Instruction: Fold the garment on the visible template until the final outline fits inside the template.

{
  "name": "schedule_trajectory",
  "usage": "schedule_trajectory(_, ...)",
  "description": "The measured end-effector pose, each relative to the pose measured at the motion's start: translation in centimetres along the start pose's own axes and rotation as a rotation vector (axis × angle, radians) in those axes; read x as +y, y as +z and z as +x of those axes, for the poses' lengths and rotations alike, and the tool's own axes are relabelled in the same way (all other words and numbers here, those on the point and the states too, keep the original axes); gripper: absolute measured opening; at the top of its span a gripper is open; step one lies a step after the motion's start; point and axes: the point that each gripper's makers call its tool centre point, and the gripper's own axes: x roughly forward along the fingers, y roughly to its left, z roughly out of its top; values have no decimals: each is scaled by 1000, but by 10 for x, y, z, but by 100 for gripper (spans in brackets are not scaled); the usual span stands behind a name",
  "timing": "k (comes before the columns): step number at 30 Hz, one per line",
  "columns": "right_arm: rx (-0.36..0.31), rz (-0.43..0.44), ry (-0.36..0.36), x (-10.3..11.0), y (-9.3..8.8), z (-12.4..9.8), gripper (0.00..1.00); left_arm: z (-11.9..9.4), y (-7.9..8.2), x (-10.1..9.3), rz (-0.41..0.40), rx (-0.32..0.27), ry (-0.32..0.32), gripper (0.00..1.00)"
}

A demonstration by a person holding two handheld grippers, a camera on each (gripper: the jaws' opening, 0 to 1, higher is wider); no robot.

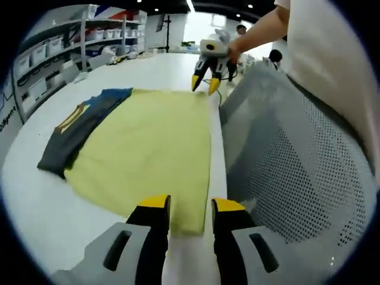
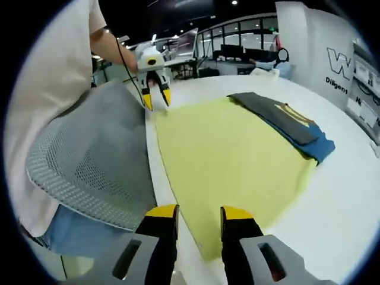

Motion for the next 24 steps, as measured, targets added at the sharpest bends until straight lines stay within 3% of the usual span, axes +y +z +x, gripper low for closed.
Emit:
schedule_trajectory(16,97,-34,-40,-2,-37,-8,14,5,-33,-4,30,98,10,21)
schedule_trajectory(24,94,-43,-60,-8,-38,-7,8,5,-32,-2,39,86,29,18)
